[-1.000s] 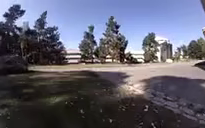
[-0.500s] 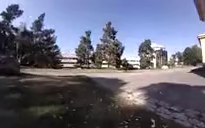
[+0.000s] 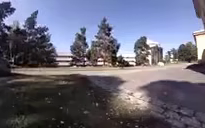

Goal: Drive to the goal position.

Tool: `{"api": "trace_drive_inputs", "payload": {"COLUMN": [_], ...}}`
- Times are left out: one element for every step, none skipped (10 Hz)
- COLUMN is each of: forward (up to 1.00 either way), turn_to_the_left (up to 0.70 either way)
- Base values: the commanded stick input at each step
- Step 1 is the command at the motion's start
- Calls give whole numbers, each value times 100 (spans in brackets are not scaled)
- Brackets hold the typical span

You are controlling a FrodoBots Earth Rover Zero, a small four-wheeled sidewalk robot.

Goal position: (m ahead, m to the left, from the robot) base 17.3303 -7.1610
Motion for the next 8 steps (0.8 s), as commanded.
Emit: {"api": "trace_drive_inputs", "payload": {"forward": [70, 70, 70, 70, 70, 70, 70, 70], "turn_to_the_left": [-14, -14, -14, -14, -14, -14, -14, -14]}}
